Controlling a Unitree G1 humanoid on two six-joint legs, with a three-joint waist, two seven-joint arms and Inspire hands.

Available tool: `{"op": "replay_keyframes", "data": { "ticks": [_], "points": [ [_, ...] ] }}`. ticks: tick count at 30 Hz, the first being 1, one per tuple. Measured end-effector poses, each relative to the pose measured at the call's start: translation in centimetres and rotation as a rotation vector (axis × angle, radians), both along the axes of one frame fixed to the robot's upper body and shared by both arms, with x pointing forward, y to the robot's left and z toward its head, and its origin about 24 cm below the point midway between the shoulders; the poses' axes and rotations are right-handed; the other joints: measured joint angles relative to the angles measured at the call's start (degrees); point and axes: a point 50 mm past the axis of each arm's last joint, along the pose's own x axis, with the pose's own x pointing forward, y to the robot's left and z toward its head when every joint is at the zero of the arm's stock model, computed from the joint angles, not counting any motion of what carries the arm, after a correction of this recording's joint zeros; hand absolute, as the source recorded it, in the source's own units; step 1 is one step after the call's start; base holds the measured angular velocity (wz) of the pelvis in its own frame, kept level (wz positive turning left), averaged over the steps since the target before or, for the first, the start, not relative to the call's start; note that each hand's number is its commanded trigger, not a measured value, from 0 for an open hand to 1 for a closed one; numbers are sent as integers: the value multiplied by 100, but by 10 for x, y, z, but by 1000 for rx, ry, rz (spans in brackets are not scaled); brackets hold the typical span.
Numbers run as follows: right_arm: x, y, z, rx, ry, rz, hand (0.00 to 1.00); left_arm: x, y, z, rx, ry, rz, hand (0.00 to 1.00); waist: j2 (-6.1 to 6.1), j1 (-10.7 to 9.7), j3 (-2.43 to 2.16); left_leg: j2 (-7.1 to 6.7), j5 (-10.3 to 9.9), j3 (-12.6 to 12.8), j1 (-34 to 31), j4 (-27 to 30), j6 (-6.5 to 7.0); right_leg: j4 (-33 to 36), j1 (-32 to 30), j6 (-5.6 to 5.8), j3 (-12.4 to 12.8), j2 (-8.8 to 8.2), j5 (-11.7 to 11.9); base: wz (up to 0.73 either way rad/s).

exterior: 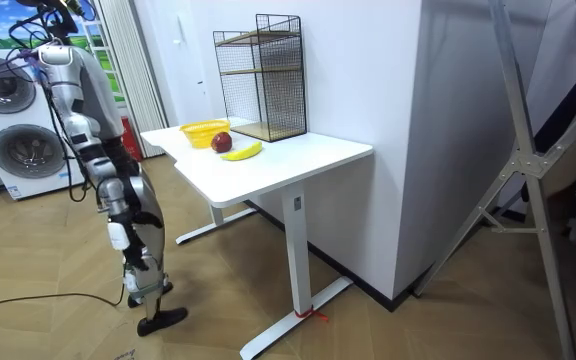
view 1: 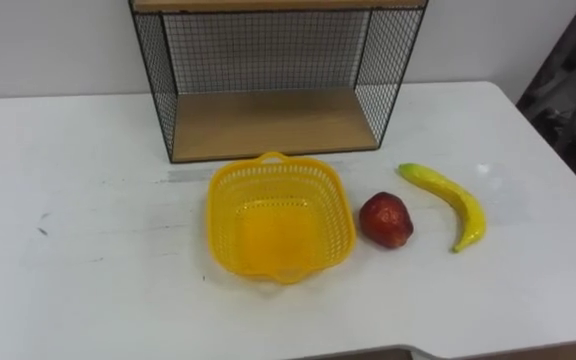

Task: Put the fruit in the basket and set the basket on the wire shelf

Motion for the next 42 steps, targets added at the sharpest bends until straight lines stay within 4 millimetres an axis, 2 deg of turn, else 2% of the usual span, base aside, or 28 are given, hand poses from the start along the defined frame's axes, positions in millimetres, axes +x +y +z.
{"op": "replay_keyframes", "data": {
  "ticks": [2,6,10,13,14,18,23,24,26,28,33,36,42],
  "points": [
    [-1,-3,1,-8,-39,-201,0,-1,4,1,12,-17,28,0,10,-83,-3,0,0,4,-1,0,0,5,-8,1,6,16,-1,0],
    [-3,-11,3,-42,-73,-460,0,-2,6,2,22,-25,32,0,46,-204,-10,4,-1,46,1,-10,1,17,-33,1,40,34,-1,-5],
    [-1,-20,6,-91,-65,-535,0,-2,9,3,30,-36,41,0,64,-277,-14,5,0,77,-2,-13,1,33,-51,0,42,37,0,0],
    [9,-33,11,-136,-81,-570,0,2,13,5,43,-62,33,0,49,-310,-14,8,0,124,-36,-10,1,132,-135,-1,51,44,-2,-7],
    [16,-43,16,-165,-101,-582,0,-1,14,6,49,-63,42,0,17,-322,-31,5,1,135,-43,-5,2,152,-155,-1,63,44,-2,-6],
    [43,-72,36,-306,-167,-574,0,0,18,7,60,-70,39,0,-42,-400,-36,-13,2,150,-52,-1,4,207,-229,6,95,31,-44,-4],
    [84,-110,83,-603,-213,-456,0,10,28,13,92,-135,14,0,-175,-390,-16,-9,12,194,-212,23,18,304,-453,0,117,30,-47,-4],
    [90,-114,90,-643,-225,-448,0,11,28,13,93,-137,11,0,-181,-388,-13,-10,14,205,-217,23,20,308,-466,1,131,33,-45,-9],
    [111,-125,121,-792,-288,-433,0,11,28,13,91,-135,6,0,-179,-377,-2,-4,15,251,-223,22,20,318,-474,0,174,44,-43,-10],
    [126,-129,142,-912,-328,-398,0,13,28,13,90,-141,-14,0,-182,-373,-2,4,15,279,-236,20,20,305,-483,-1,189,52,-43,-5],
    [141,-130,194,-1184,-432,-321,0,14,28,14,91,-157,-21,0,-181,-347,1,4,15,271,-307,12,20,296,-527,-1,171,49,-43,2],
    [157,-121,230,-1336,-562,-266,0,18,27,13,85,-160,-41,0,-147,-253,-13,9,15,291,-390,11,19,315,-630,-8,174,49,-26,-5],
    [176,-109,250,-1422,-671,-116,0,17,24,12,72,-152,-62,0,-188,-159,-7,25,15,287,-385,7,19,283,-597,-15,158,61,-8,1]
  ]
}}
